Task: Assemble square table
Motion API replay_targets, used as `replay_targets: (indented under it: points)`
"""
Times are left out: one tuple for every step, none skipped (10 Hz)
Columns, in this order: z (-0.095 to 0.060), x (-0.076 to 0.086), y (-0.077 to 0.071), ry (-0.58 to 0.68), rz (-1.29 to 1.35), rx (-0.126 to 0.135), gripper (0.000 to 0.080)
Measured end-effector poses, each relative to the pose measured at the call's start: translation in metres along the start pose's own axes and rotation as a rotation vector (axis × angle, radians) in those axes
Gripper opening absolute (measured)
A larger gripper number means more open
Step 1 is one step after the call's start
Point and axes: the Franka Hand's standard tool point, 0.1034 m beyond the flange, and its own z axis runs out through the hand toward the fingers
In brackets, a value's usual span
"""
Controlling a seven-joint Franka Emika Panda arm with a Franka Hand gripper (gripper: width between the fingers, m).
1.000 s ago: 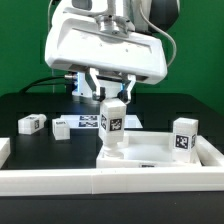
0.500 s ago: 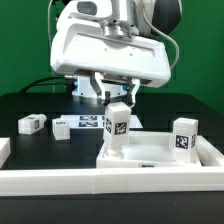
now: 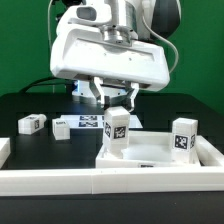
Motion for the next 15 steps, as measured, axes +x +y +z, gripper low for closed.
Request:
replay_targets:
  points:
    - [0.0007, 0.0010, 0.0006, 0.027, -0.001, -0.019, 0.0288]
    - [0.0012, 0.0015, -0.0001, 0.040, -0.002, -0.027, 0.0288]
    - [0.0013, 0.0013, 0.0005, 0.041, -0.002, -0.028, 0.0288]
    - [0.0014, 0.0009, 0.0020, 0.041, -0.007, -0.027, 0.0288]
    - [0.0015, 0.0010, 0.0023, 0.041, -0.008, -0.026, 0.0288]
    - [0.0017, 0.0010, 0.0031, 0.037, -0.010, -0.023, 0.0288]
    - [0.0018, 0.0008, 0.0043, 0.032, -0.008, -0.021, 0.0288]
    - [0.0018, 0.0001, 0.0061, 0.031, -0.006, -0.022, 0.0288]
    - [0.0018, -0.0011, 0.0087, 0.031, -0.004, -0.025, 0.0288]
    - [0.0018, -0.0007, 0.0086, 0.031, -0.004, -0.024, 0.0288]
    - [0.0022, -0.0007, 0.0086, 0.024, -0.003, -0.019, 0.0289]
    - [0.0032, -0.0025, 0.0074, 0.016, -0.003, -0.014, 0.0289]
    - [0.0033, -0.0026, 0.0073, 0.016, -0.003, -0.013, 0.0454]
    - [0.0033, -0.0026, 0.0073, 0.015, -0.003, -0.013, 0.0608]
    - [0.0034, -0.0027, 0.0072, 0.015, -0.003, -0.013, 0.0638]
